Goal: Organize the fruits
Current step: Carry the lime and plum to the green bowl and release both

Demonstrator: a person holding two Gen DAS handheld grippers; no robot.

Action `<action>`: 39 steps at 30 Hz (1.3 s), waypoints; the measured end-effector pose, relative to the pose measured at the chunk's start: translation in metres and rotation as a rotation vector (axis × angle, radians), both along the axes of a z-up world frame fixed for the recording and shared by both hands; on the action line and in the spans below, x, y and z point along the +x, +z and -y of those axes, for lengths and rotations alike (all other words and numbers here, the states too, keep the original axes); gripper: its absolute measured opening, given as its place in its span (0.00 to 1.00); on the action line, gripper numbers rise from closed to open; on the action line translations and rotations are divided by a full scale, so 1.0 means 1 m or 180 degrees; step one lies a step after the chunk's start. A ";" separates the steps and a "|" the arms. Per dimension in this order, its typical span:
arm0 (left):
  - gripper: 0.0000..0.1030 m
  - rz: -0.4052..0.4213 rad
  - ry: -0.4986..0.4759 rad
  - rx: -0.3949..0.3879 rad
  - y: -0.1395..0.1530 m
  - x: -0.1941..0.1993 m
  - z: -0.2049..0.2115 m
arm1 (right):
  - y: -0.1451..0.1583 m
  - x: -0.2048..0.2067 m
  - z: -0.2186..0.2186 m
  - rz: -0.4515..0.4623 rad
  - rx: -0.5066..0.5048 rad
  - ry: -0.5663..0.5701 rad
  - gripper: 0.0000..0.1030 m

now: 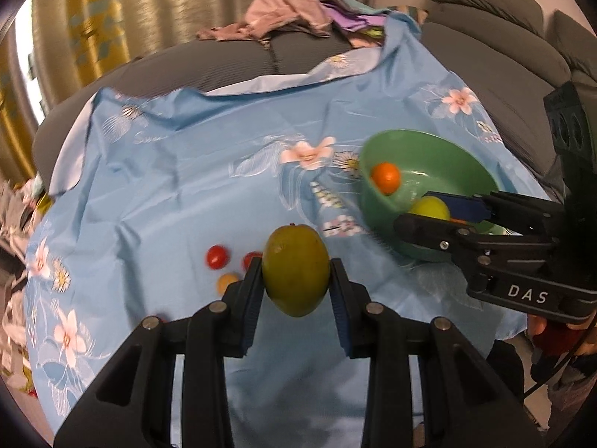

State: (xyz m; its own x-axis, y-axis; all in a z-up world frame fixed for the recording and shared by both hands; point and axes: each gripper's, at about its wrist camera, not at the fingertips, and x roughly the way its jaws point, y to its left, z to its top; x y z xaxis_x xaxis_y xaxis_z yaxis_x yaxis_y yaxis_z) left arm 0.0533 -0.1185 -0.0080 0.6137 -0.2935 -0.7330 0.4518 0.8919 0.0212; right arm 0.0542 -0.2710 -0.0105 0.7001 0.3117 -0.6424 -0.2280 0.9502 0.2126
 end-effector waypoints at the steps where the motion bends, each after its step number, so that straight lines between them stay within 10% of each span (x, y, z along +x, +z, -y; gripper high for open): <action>1: 0.33 0.0004 -0.0038 0.0014 0.000 0.001 0.006 | 0.000 -0.002 0.006 0.0004 0.0016 -0.0040 0.45; 17: 0.33 0.0125 -0.0530 0.0075 0.003 0.024 0.087 | -0.008 -0.011 0.081 -0.0002 0.0076 -0.0617 0.45; 30: 0.47 -0.0613 0.0542 -0.0205 -0.047 0.051 -0.070 | -0.015 -0.008 0.050 0.0052 0.0391 -0.0075 0.45; 39: 0.62 -0.0473 0.0290 -0.0155 -0.054 0.079 -0.035 | -0.022 -0.003 0.020 -0.0017 0.0423 0.0174 0.45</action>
State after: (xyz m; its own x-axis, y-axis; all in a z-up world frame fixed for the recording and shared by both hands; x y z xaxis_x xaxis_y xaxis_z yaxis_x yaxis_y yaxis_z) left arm 0.1328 -0.0835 -0.0621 0.5253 -0.2789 -0.8039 0.3639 0.9277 -0.0840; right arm 0.0508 -0.2914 -0.0323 0.6765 0.4318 -0.5966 -0.2771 0.8998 0.3371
